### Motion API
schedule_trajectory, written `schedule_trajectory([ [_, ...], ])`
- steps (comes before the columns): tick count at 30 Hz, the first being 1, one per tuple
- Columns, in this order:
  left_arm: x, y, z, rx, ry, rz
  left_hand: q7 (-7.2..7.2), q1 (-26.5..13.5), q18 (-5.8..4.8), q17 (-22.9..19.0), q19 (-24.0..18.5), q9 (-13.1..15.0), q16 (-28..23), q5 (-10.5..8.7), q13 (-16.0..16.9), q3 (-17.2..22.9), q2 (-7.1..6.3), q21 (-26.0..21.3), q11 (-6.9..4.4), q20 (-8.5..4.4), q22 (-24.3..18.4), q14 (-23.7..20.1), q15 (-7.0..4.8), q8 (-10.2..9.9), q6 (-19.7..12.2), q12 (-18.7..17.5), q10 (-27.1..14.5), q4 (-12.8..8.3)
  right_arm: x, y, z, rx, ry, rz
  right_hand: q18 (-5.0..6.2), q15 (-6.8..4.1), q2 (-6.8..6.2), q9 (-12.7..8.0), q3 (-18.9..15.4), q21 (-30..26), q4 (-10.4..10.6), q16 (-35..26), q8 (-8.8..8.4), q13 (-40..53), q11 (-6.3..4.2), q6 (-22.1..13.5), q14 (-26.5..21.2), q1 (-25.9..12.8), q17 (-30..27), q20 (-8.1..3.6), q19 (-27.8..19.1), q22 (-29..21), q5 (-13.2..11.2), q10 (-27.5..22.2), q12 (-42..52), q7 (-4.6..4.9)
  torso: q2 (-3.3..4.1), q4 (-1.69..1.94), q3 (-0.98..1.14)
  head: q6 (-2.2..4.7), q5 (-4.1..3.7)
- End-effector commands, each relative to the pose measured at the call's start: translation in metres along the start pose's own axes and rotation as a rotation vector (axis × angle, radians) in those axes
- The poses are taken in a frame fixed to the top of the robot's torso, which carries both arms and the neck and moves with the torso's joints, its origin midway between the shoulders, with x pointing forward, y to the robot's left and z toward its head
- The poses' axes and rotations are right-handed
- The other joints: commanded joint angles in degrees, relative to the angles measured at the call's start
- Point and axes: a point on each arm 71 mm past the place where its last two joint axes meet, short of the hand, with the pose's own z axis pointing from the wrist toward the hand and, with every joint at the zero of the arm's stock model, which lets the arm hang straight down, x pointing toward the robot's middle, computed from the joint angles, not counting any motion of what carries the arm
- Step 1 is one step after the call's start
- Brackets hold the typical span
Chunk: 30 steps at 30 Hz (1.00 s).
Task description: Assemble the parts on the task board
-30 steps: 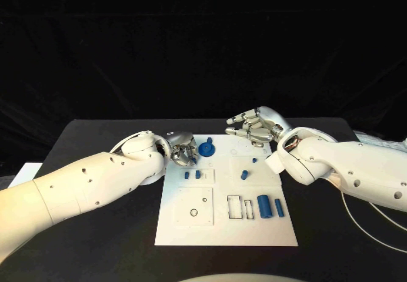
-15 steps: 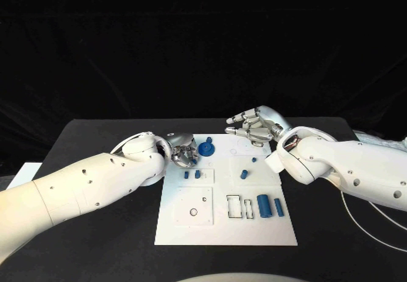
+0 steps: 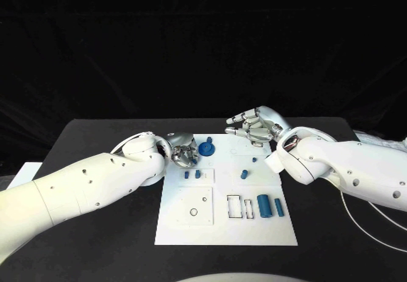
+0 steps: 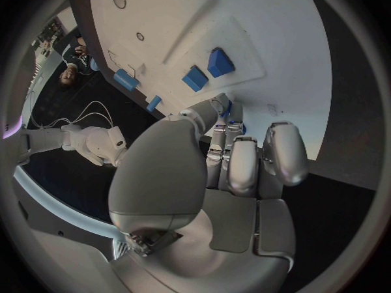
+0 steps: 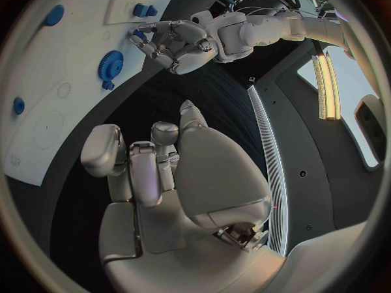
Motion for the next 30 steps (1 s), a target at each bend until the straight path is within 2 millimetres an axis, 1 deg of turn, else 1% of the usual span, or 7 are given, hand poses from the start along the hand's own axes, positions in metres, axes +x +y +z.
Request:
schedule_trajectory([
  [1,0.0046,-0.0019,0.0004,-0.002,0.030,0.004,0.17,-0.5,-0.68,-0.3,0.1,-0.1,0.3,-0.11,-0.1,-0.5,0.45,0.1,0.24,0.06,0.0,0.9,-0.17,-0.4,-0.3,-0.7,-0.4,0.1,0.0017,0.0008,0.0001,-0.012,0.012,-0.004,0.36,-0.46,0.37,0.0,-0.3,-0.2,-0.2,-0.3,0.11,0.0,-0.07,0.5,3.1,0.1,1.2,0.02,-0.4,-0.1,0.3,-0.4,-0.2,-0.08,0.00,-0.01,0.01,0.04,0.03],
  [7,0.0049,-0.0001,0.0004,-0.016,0.035,0.001,1.36,-1.7,-0.69,-0.8,-0.1,-0.9,0.3,-0.06,-0.6,-0.9,-0.15,-0.3,1.41,0.62,-0.2,0.8,0.72,-2.3,-3.0,-2.4,-2.9,0.3,0.0017,0.0005,0.0000,-0.011,0.012,-0.003,0.36,-0.46,0.37,0.0,-0.3,-0.2,-0.2,-0.3,0.11,0.0,-0.07,0.5,3.1,0.1,1.2,0.02,-0.4,-0.1,0.3,-0.4,-0.2,-0.08,0.01,-0.02,0.00,0.05,0.02],
  [9,0.0048,0.0006,0.0004,-0.019,0.033,-0.002,1.93,-2.3,-0.55,-1.0,-0.4,-1.3,0.2,-0.01,-1.0,-1.0,-0.60,-1.1,1.96,0.96,-0.7,0.7,1.24,-3.3,-4.5,-2.7,-4.7,0.4,0.0016,0.0004,0.0000,-0.011,0.012,-0.003,0.36,-0.46,0.37,0.0,-0.3,-0.2,-0.2,-0.3,0.11,0.0,-0.07,0.5,3.1,0.1,1.2,0.02,-0.4,-0.1,0.3,-0.4,-0.2,-0.08,0.01,-0.01,-0.01,0.05,0.03],
  [11,0.0046,0.0014,0.0005,-0.022,0.032,-0.004,2.11,-2.5,-0.34,-1.2,-0.8,-1.7,0.2,-0.01,-1.4,-0.9,-0.97,-2.1,2.40,1.30,-1.4,0.6,1.54,-3.9,-5.7,-2.7,-6.3,0.4,0.0016,0.0003,-0.0001,-0.010,0.012,-0.003,0.36,-0.46,0.37,0.0,-0.3,-0.2,-0.2,-0.3,0.11,0.0,-0.07,0.5,3.1,0.1,1.2,0.02,-0.4,-0.1,0.3,-0.4,-0.2,-0.08,0.00,-0.01,-0.01,0.05,0.03],
  [16,0.0046,0.0027,0.0004,-0.028,0.033,-0.006,2.42,-2.7,-0.12,-1.7,-1.2,-2.0,0.0,-0.01,-1.6,-0.7,-1.15,-3.0,2.77,1.66,-2.1,0.4,1.83,-4.0,-6.2,-2.6,-7.6,0.5,0.0013,0.0001,-0.0003,-0.009,0.011,-0.003,0.36,-0.46,0.37,0.0,-0.3,-0.2,-0.2,-0.3,0.11,0.0,-0.07,0.5,3.1,0.1,1.2,0.02,-0.4,-0.1,0.3,-0.4,-0.2,-0.08,0.01,-0.02,-0.01,0.01,0.04],
  [26,0.0037,0.0050,-0.0005,-0.033,0.024,-0.008,2.56,-2.5,-0.05,-2.0,-1.3,-2.1,0.0,0.09,-1.7,-0.4,-1.21,-3.3,2.89,1.82,-2.3,0.3,1.94,-3.9,-6.3,-2.6,-8.0,0.3,0.0012,-0.0004,0.0004,-0.008,0.010,-0.004,0.38,-0.47,0.39,0.0,-0.4,-0.3,-0.2,-0.3,0.11,-0.2,-0.08,0.5,3.1,0.1,1.1,0.02,-0.4,-0.1,0.3,-0.4,-0.3,-0.09,0.03,-0.02,-0.06,0.04,0.06],
  [30,0.0026,0.0076,-0.0019,-0.037,0.014,-0.009,2.65,-2.4,-0.04,-2.0,-1.3,-2.2,0.0,0.15,-1.7,-0.3,-1.31,-3.3,2.98,1.90,-2.2,0.3,2.00,-4.0,-6.5,-2.6,-8.2,0.2,0.0001,-0.0025,0.0006,0.003,0.013,-0.007,0.41,-0.47,0.39,0.0,-0.4,-0.4,-0.2,-0.4,0.11,-0.6,-0.08,0.5,3.1,0.1,1.0,0.02,-0.5,-0.3,0.3,-0.7,-0.8,-0.09,0.00,-0.02,-0.05,0.03,0.04],
])
